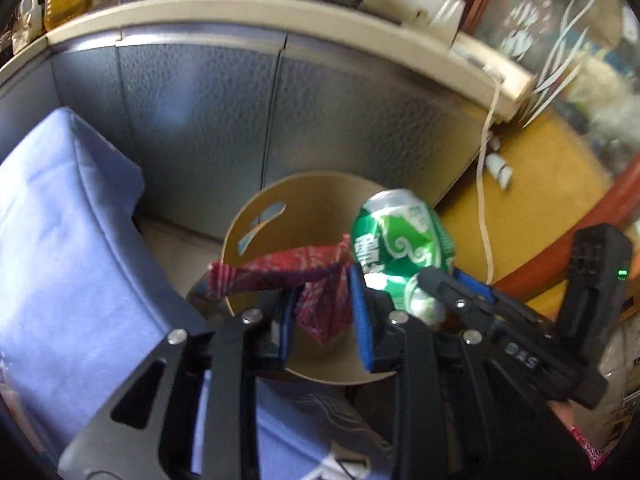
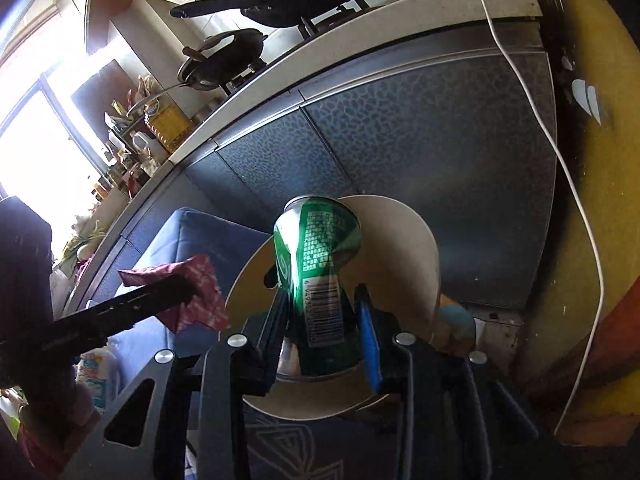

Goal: Collect trash
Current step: 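Carry pink wrapper and green can in both grippers over the cardboard wastebasket, then open both grippers to drop wrapper and can into the wastebasket, then move both open grippers back over the table toward the remaining trash, then grasp red-white snack packet with left gripper while right gripper grasps white paper cup, then carry the snack packet and paper cup over the wastebasket, then open both grippers to drop packet and cup into the wastebasket, then move left gripper to blue-white sponge package while right gripper approaches white tissue, then close left gripper on sponge package while right gripper closes on tissue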

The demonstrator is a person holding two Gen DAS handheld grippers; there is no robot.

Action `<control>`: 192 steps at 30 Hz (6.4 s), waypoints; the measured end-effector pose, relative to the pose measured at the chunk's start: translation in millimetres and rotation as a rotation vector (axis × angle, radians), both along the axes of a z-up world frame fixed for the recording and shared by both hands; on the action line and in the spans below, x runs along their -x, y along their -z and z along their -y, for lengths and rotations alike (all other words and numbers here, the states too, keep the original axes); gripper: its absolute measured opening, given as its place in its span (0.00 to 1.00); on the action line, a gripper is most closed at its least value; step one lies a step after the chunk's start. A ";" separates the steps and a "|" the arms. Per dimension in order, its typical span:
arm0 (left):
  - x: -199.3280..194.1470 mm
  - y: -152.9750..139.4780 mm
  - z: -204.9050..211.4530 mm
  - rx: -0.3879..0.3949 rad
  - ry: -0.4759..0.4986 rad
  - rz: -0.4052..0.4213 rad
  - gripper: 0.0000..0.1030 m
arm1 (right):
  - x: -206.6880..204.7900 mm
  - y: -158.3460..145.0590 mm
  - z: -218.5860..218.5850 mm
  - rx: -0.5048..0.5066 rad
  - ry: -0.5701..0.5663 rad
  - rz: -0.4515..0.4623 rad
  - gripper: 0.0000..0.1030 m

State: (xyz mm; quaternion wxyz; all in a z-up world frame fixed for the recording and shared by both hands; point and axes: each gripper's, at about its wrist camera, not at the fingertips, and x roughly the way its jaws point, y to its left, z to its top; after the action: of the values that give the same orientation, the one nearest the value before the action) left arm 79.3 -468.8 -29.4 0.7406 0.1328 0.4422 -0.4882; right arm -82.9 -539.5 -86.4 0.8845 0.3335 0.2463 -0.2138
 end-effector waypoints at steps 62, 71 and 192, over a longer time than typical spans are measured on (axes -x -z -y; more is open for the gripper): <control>0.0 7.5 -418.8 0.003 -0.583 0.298 0.13 | -185.3 -58.1 -305.4 -0.194 -0.603 -0.044 0.11; 41.8 -13.2 -479.2 0.153 -0.604 0.187 0.13 | -144.2 -64.3 -320.6 -0.238 -0.714 -0.003 0.04; 51.4 -22.9 -395.2 0.165 -0.447 0.101 0.29 | -110.7 -53.0 -185.4 -0.117 -0.411 0.042 0.09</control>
State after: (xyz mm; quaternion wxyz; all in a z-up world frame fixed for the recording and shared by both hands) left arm 27.9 -73.6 -6.5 0.8596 -0.0050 0.3819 -0.3395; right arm 27.8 -354.2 -33.4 0.8936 0.3315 0.3025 -0.0071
